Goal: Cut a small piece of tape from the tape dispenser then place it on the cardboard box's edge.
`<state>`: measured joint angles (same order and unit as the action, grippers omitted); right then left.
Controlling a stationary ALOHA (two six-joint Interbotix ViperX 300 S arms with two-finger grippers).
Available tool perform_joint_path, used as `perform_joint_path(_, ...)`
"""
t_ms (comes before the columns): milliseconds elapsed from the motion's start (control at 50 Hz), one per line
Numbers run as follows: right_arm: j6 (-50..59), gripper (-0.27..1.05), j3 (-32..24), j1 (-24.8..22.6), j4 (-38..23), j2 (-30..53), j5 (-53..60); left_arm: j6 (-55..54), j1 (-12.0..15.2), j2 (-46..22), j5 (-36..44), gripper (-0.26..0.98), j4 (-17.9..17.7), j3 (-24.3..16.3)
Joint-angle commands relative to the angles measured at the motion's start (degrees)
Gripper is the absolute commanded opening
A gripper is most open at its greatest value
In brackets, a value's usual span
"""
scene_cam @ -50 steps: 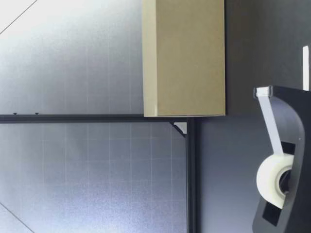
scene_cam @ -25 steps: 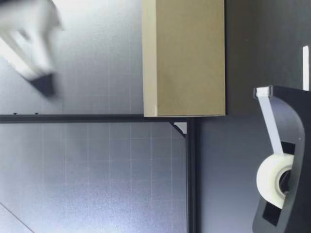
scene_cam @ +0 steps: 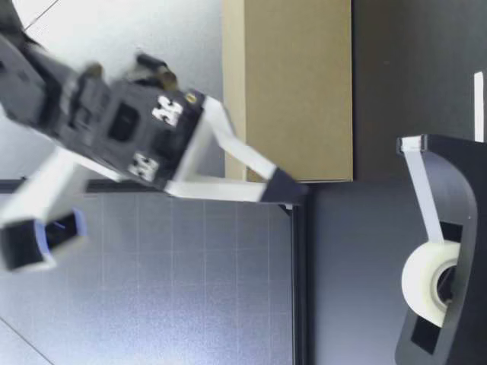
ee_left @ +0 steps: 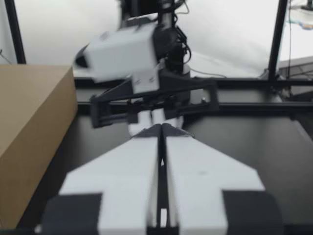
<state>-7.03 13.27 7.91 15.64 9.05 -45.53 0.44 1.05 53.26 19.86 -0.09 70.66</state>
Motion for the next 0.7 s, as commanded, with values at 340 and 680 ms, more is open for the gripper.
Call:
perform_joint_path(340, -25.40, -0.10, -8.17, 12.04, 31.38, 10.55, -21.45, -0.62, 0.09, -0.44, 1.67, -0.12, -0.09, 0.09)
perform_joint_path(680, -24.70, 0.25, -11.07, 12.48, 30.94, 15.64, -24.70, -0.62, 0.09, -1.49, 4.22, -0.12, -0.09, 0.70)
